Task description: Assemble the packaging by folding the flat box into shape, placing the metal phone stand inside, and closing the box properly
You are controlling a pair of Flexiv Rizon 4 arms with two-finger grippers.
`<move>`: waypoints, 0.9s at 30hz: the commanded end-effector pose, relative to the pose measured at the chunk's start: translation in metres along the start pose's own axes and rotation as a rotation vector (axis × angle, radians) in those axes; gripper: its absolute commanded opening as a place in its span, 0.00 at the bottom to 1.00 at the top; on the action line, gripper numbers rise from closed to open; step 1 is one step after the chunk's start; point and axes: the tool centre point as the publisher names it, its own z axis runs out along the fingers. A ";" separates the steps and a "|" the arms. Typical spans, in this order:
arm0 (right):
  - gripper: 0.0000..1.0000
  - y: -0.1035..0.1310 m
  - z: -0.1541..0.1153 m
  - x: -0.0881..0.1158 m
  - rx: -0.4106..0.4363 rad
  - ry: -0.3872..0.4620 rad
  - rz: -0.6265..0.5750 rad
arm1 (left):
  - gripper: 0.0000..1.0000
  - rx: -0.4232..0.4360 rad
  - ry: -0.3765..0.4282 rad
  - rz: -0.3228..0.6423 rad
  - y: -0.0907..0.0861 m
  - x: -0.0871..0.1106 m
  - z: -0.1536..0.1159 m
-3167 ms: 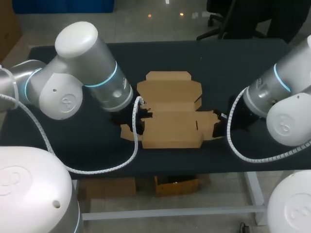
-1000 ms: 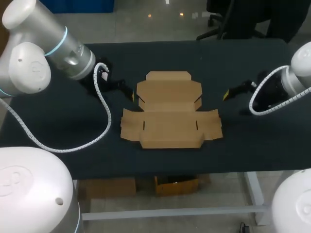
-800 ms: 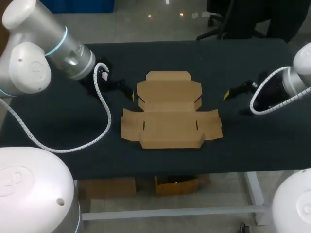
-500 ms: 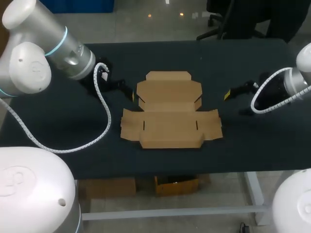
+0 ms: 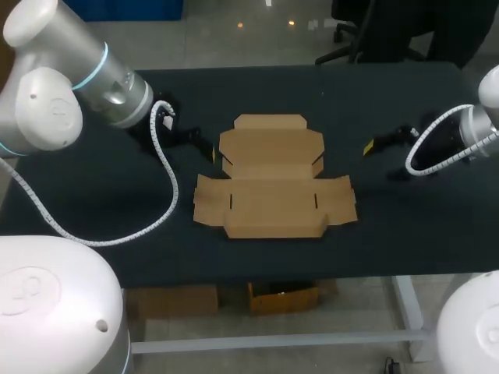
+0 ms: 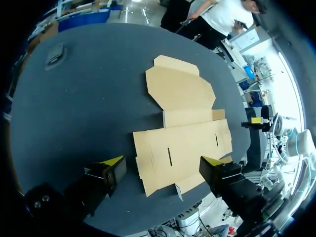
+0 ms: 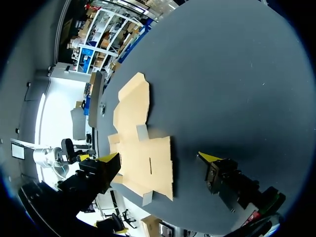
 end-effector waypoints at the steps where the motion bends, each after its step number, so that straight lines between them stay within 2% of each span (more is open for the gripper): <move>1: 1.00 0.013 0.005 0.002 0.017 -0.004 0.002 | 1.00 -0.001 -0.003 0.000 0.000 0.001 0.000; 10: 1.00 0.039 0.018 0.010 0.013 0.012 -0.034 | 1.00 -0.001 -0.003 0.000 0.000 0.001 0.000; 19: 1.00 0.062 0.034 0.006 0.022 0.033 -0.018 | 1.00 -0.001 -0.003 0.000 0.000 0.001 0.000; 21: 1.00 0.063 0.038 0.007 0.029 0.042 -0.010 | 1.00 0.004 -0.012 -0.028 -0.007 -0.004 0.005; 27: 1.00 0.068 0.047 0.010 0.039 0.073 -0.001 | 1.00 0.006 -0.012 -0.029 -0.021 -0.009 0.013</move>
